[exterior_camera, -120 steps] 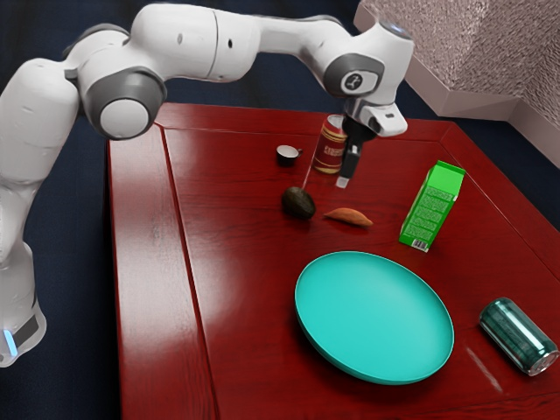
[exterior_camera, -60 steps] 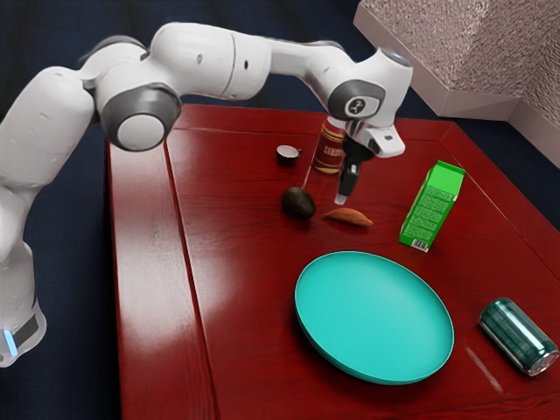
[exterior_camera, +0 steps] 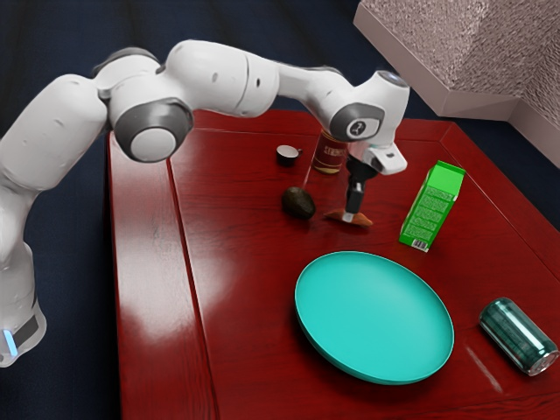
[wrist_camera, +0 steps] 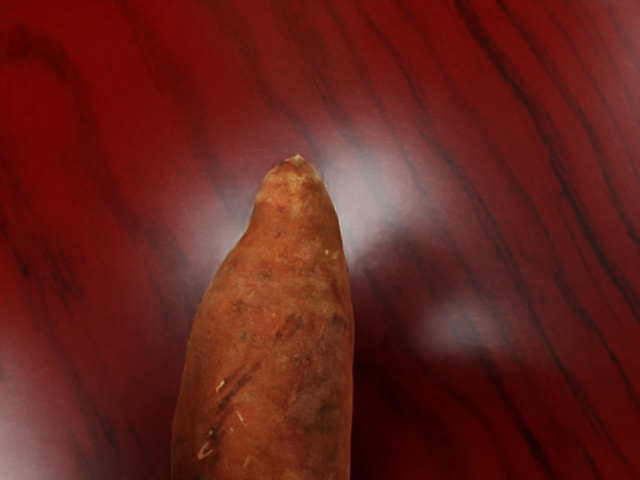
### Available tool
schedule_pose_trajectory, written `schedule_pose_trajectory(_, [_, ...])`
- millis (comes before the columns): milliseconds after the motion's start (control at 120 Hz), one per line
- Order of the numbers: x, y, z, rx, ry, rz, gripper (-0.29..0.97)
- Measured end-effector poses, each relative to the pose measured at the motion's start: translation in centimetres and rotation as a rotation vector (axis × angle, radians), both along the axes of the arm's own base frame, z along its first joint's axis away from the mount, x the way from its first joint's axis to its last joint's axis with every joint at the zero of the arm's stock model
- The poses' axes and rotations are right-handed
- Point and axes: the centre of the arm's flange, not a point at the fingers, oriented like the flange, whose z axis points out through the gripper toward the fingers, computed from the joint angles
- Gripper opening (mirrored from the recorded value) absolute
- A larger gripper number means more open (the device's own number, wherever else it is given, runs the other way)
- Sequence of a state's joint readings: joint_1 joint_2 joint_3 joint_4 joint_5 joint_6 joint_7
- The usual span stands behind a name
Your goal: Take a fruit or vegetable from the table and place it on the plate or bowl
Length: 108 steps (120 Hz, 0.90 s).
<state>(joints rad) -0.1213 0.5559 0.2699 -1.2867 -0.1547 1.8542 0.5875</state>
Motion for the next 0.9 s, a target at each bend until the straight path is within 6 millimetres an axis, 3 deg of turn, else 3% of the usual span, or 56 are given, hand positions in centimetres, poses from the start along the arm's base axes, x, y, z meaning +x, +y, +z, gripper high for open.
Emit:
schedule_pose_trajectory(233, [1.1, -0.2, -1.6, 0.0, -0.013, -0.001, 0.68])
schedule_pose_trajectory(742, [1.5, 0.1, -3.2, 0.001, -0.001, 0.004, 0.67])
schedule_pose_trajectory(900, [1.4, 0.6, -3.3, -0.005, 0.002, 0.022, 0.44])
